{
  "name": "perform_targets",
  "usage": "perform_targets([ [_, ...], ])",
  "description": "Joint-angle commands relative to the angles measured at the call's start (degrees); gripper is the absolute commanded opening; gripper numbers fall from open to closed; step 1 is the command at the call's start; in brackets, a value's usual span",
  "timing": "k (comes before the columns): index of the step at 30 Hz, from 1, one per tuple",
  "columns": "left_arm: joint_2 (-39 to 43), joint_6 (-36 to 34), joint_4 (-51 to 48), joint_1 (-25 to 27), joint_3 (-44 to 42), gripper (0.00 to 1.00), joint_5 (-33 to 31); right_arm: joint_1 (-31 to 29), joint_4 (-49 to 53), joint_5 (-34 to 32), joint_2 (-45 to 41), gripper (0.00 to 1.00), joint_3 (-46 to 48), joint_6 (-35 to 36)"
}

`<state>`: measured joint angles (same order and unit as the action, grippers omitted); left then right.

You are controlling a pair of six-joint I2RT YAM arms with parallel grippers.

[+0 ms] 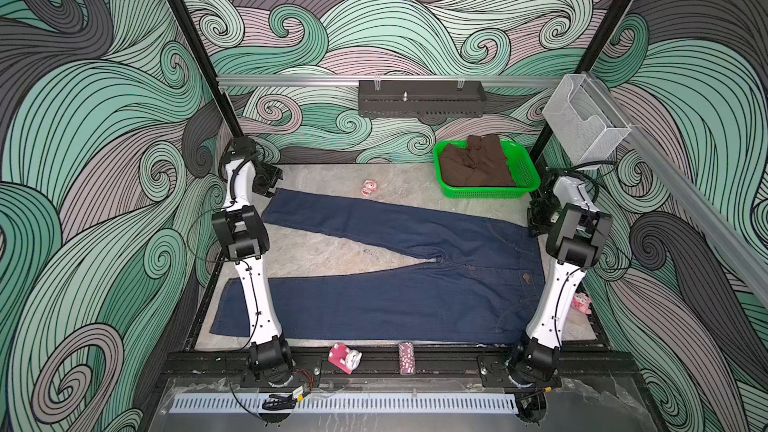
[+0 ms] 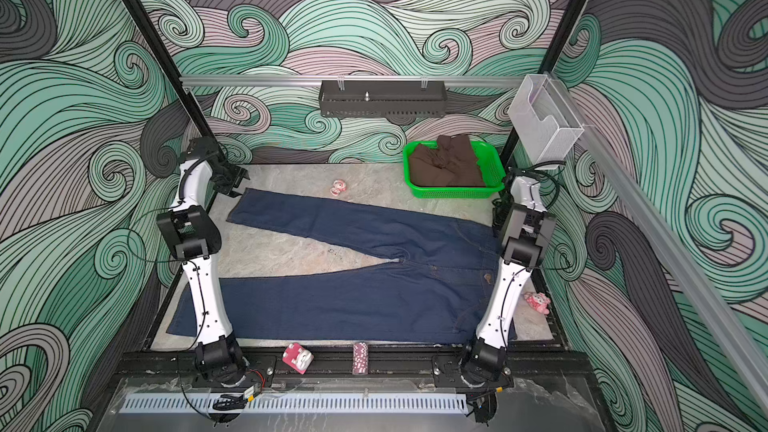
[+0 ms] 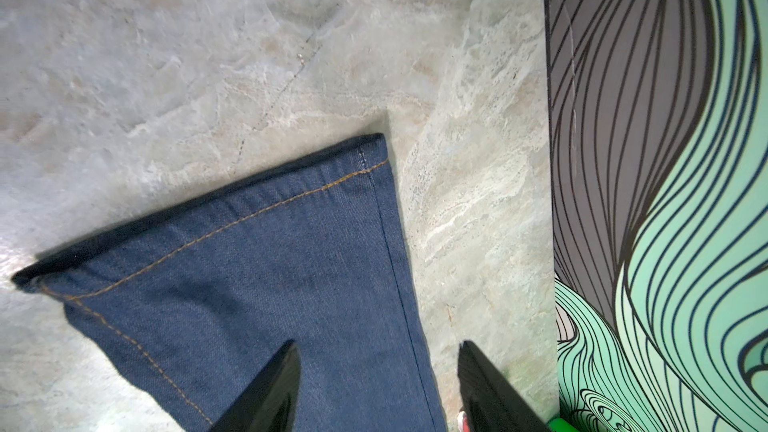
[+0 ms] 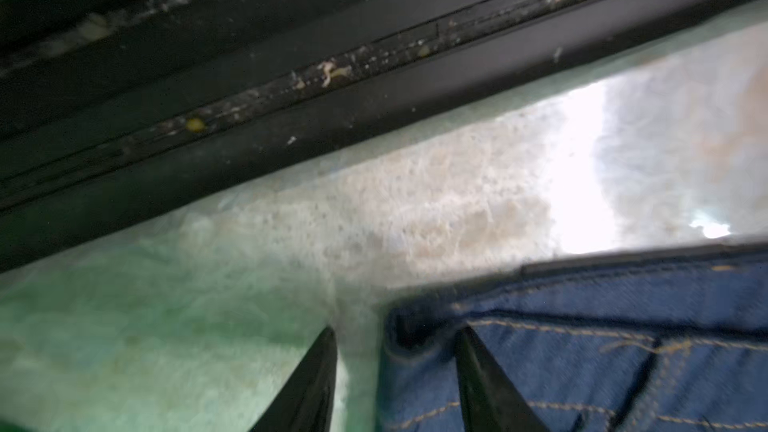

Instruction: Fold and stack the trousers

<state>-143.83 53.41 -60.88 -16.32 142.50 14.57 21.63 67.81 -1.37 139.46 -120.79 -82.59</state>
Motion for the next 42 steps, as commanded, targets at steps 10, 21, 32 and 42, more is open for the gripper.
perform_targets([
  [10, -0.7, 1.0, -1.9, -0.2, 2.0, 0.64, -0.7, 0.3, 1.9, 2.4, -3.3, 0.03, 0.9, 2.5],
  [21, -4.8, 5.6, 4.7, 1.1, 0.2, 0.62, 1.2, -4.3, -3.1, 5.0, -20.5, 0.0, 17.6, 3.8],
  [32, -9.8, 7.7, 1.5, 3.2, 0.2, 0.62, -3.1, -7.0, -8.0, 8.4, -30.7, 0.0, 34.3, 6.4],
  [42, -1.5, 9.0, -2.9, 0.4, -15.9, 0.66, -6.9, -4.1, -8.7, 8.2, -37.0, 0.0, 42.4, 10.0],
])
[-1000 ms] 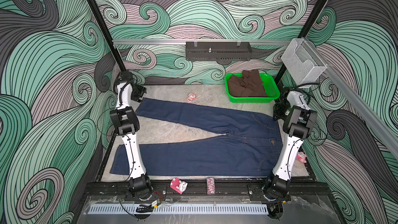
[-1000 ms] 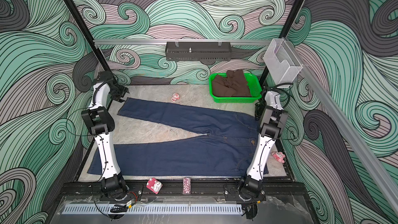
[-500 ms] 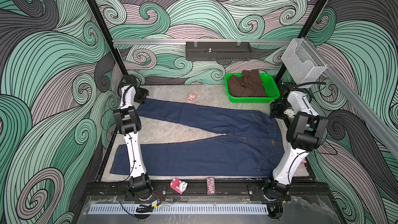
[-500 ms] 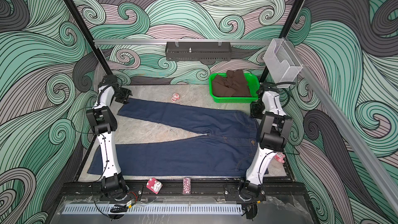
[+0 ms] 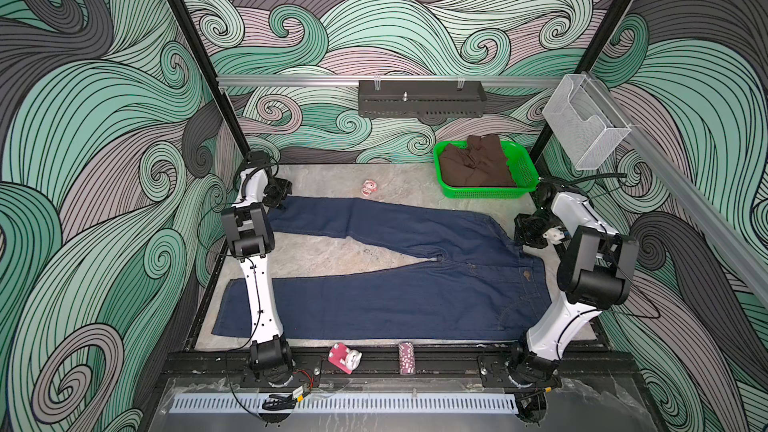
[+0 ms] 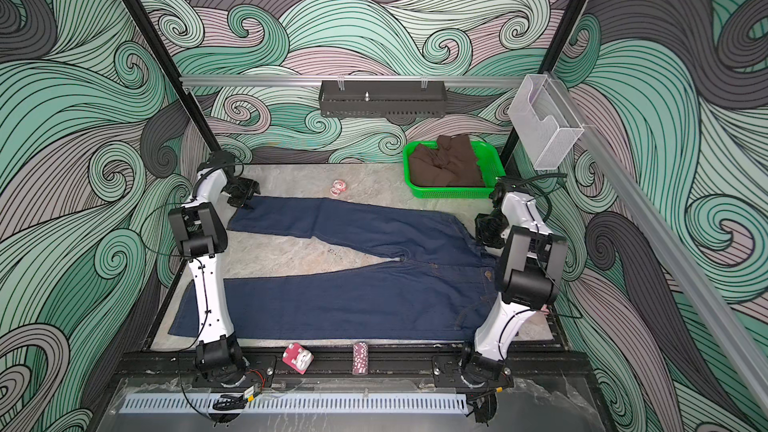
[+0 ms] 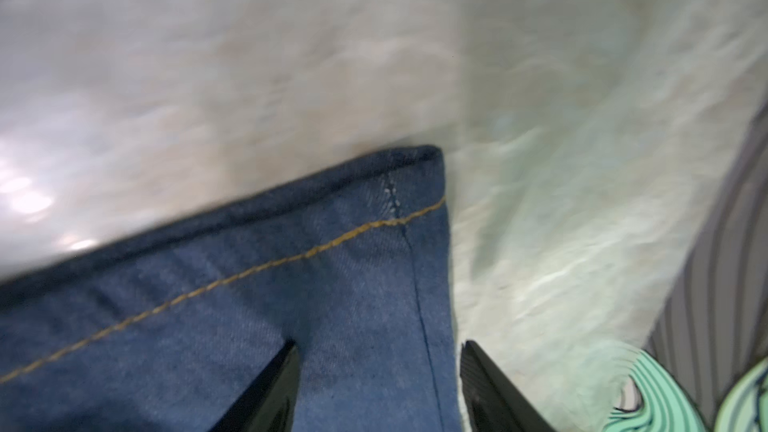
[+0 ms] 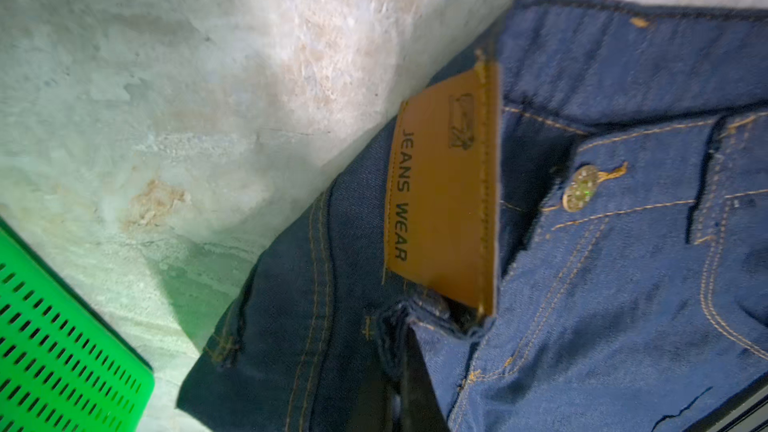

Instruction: Fold and stack the trousers

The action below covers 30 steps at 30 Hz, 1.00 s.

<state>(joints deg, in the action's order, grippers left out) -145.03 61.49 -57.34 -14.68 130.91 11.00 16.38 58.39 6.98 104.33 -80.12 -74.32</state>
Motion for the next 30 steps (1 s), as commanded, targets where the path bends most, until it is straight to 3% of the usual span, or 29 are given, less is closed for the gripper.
perform_targets([
  [1, 0.4, 0.7, -7.0, -1.6, -5.4, 0.66, -3.5, 1.6, 0.7, -0.1, -2.5, 0.0, 2.6, 2.1],
  [10, 6.3, -3.6, -8.0, -5.2, -10.4, 0.67, -3.0, 4.7, 0.8, -0.9, -6.9, 0.0, 6.8, 5.0],
  [17, 5.5, -0.6, -8.9, -6.0, 0.2, 0.67, -2.0, 4.7, 0.9, -0.8, -7.7, 0.0, 6.2, 5.3],
  [22, 2.8, 1.8, -11.5, -6.5, 8.3, 0.68, -5.4, 4.4, 0.9, -1.5, -9.0, 0.0, 6.6, 5.2],
  [30, -4.1, 3.5, -15.1, -7.6, 14.6, 0.67, -6.0, 3.7, 0.9, -1.5, -10.4, 0.0, 7.2, 4.1],
])
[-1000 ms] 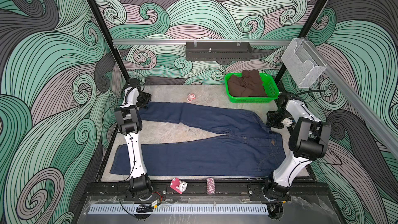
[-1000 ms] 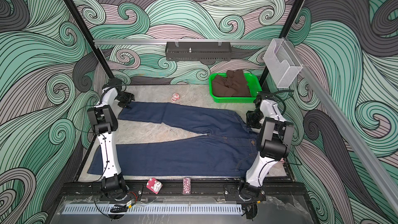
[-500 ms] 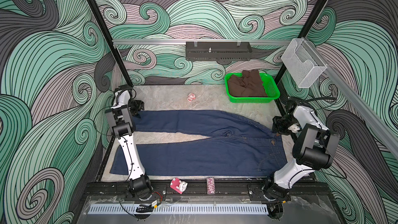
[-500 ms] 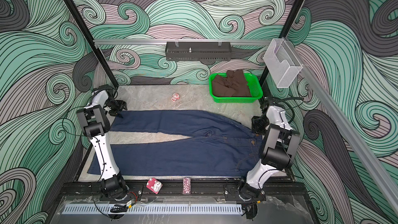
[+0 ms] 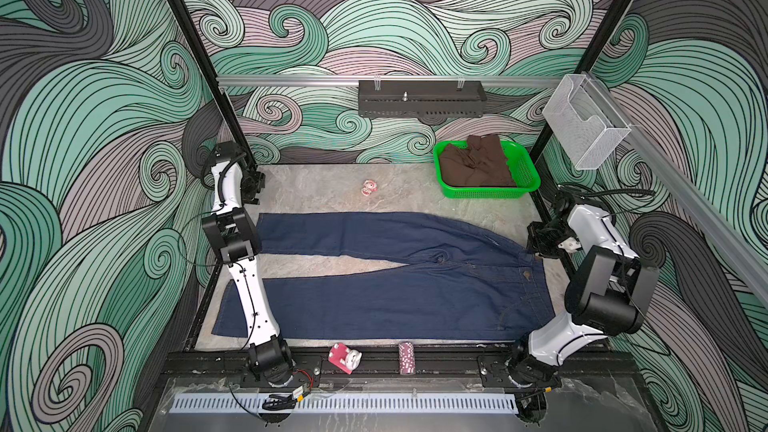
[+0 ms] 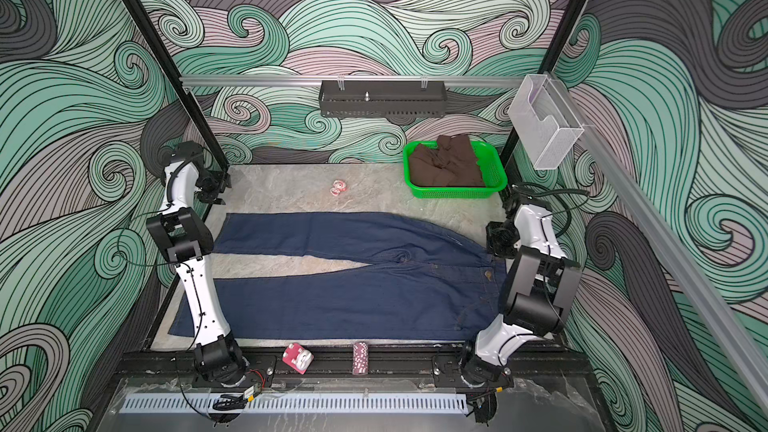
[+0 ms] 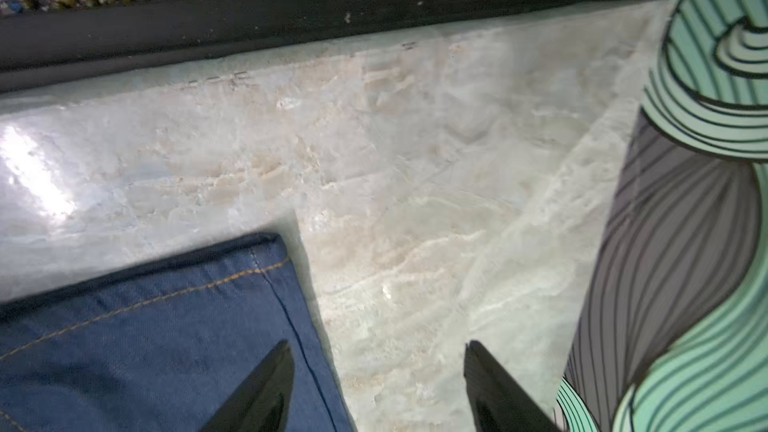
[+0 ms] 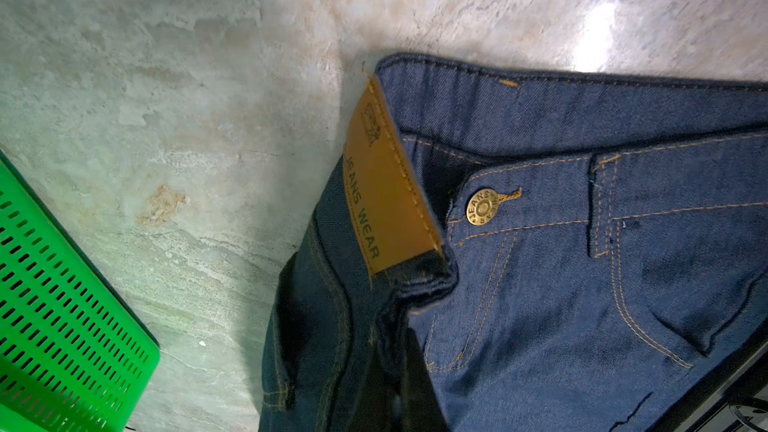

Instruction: Fold and stack the trousers

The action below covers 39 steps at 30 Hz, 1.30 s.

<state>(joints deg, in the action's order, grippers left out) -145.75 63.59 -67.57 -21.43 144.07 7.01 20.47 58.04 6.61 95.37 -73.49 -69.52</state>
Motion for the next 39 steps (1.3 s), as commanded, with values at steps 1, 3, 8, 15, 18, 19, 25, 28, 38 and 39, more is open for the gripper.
perform_targets([
  [1, -3.7, 1.5, -4.9, -0.9, 1.5, 0.66, -2.2, -0.4, 1.2, -1.2, -1.6, 0.0, 0.6, -0.7],
  [3, -4.7, 1.4, -5.2, -0.9, 1.6, 0.66, -2.3, -0.5, 1.2, -1.4, -1.9, 0.0, 0.8, -0.9],
  [8, -6.3, 1.0, -7.6, -1.1, 1.9, 0.66, -3.7, -0.5, 1.3, -1.9, -2.7, 0.0, 1.6, -1.1],
  [15, -7.9, 0.9, -9.6, -1.4, 1.9, 0.6, -5.4, -0.5, 1.2, -2.3, -3.1, 0.0, 3.0, -1.4],
  [18, -8.7, 1.0, -10.5, -1.3, 2.0, 0.58, -5.6, -0.4, 0.8, -2.2, -3.0, 0.0, 3.8, -1.6],
  [19, -9.0, 1.0, -10.9, -1.3, 2.2, 0.56, -5.6, -0.5, 0.7, -2.1, -3.1, 0.0, 4.0, -1.7],
  [25, -11.4, 0.3, -15.3, -0.9, 4.3, 0.49, -6.5, -0.5, -0.6, -1.4, -3.4, 0.0, 6.1, -2.1],
  [28, -11.9, -0.1, -16.8, -0.9, 4.3, 0.45, -7.3, -0.5, -1.2, -1.2, -4.2, 0.0, 7.3, -2.5],
  [38, -13.2, 0.5, -18.8, -0.9, 7.1, 0.25, -6.8, -0.1, -2.0, -0.5, -5.7, 0.0, 9.3, -2.7],
  [39, -13.0, 0.8, -18.4, -0.9, 7.2, 0.21, -6.4, 0.0, -2.1, -0.5, -5.7, 0.0, 9.2, -2.6],
])
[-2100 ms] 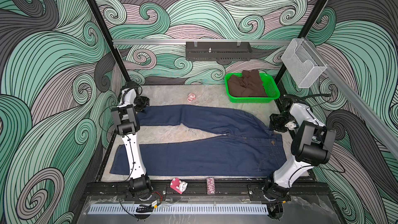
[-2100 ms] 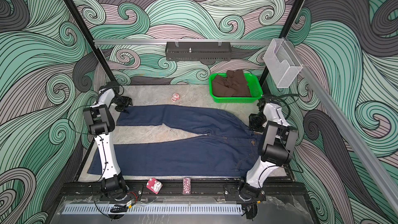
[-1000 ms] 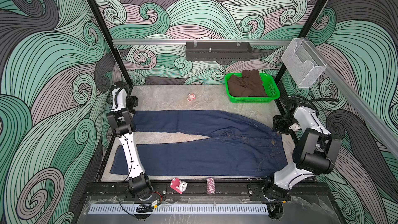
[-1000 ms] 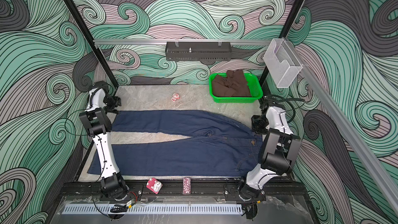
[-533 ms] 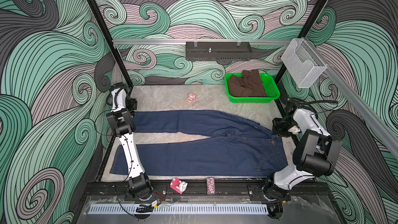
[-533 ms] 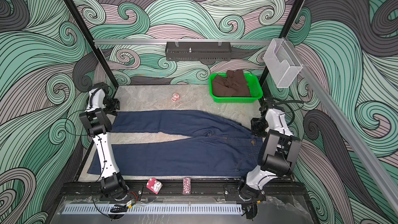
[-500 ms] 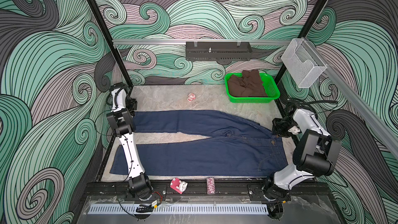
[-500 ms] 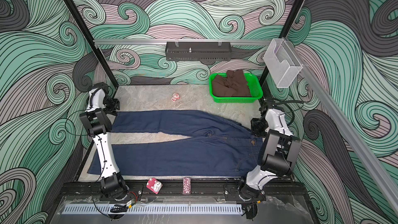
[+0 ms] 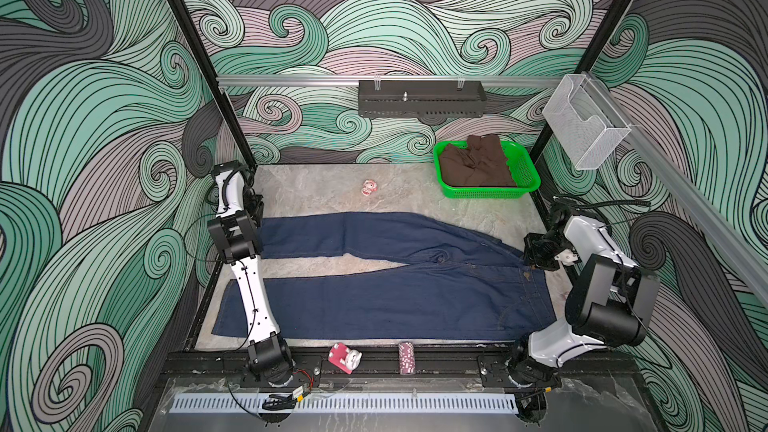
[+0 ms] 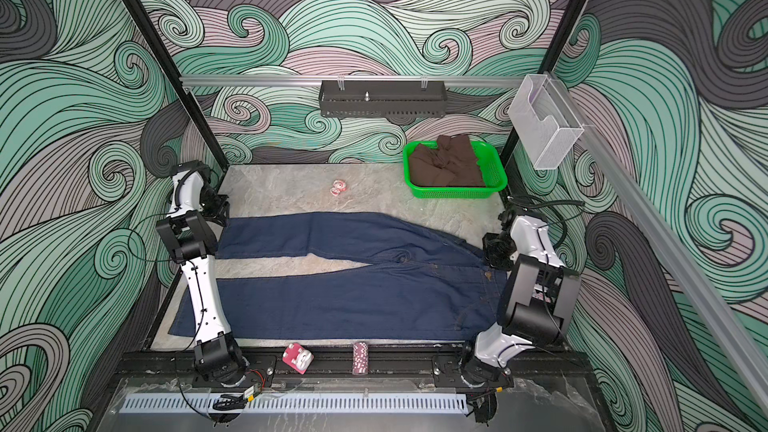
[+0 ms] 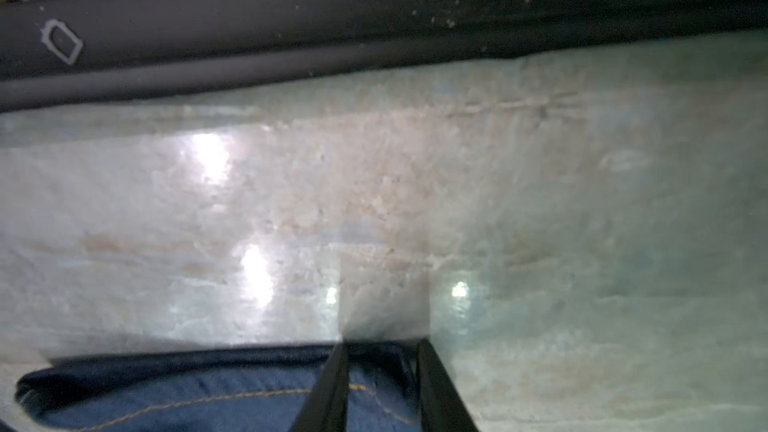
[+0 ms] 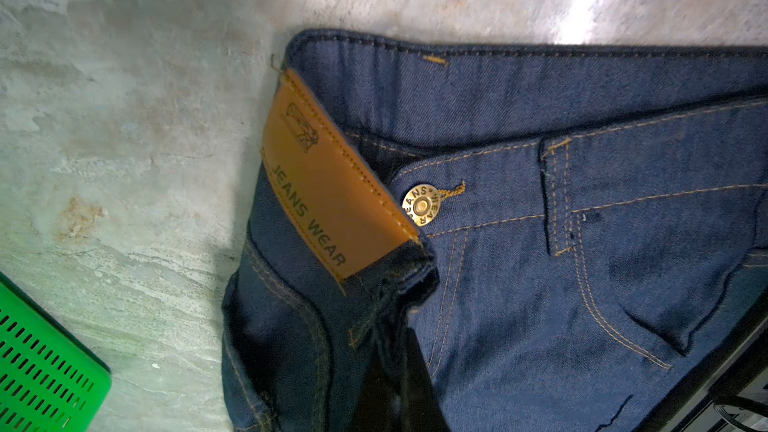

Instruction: Fold and stack the trousers

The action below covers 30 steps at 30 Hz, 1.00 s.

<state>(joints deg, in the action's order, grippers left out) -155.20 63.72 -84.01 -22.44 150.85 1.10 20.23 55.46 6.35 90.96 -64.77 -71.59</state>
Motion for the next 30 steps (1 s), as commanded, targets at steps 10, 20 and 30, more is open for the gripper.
perform_targets([
  [10, 1.7, 3.5, 7.3, -1.3, 0.7, 0.0, 3.5, 0.5, 0.3, 1.3, 1.4, 0.0, -5.9, -0.4],
  [20, 10.4, 4.4, 12.6, -4.8, 0.7, 0.0, 6.8, 0.6, 0.4, 2.3, 6.2, 0.0, -16.3, 0.0],
  [30, 13.1, 8.1, 18.9, -8.4, 0.5, 0.0, 10.9, 1.3, 0.3, 6.5, 16.9, 0.0, -33.3, 3.1],
])
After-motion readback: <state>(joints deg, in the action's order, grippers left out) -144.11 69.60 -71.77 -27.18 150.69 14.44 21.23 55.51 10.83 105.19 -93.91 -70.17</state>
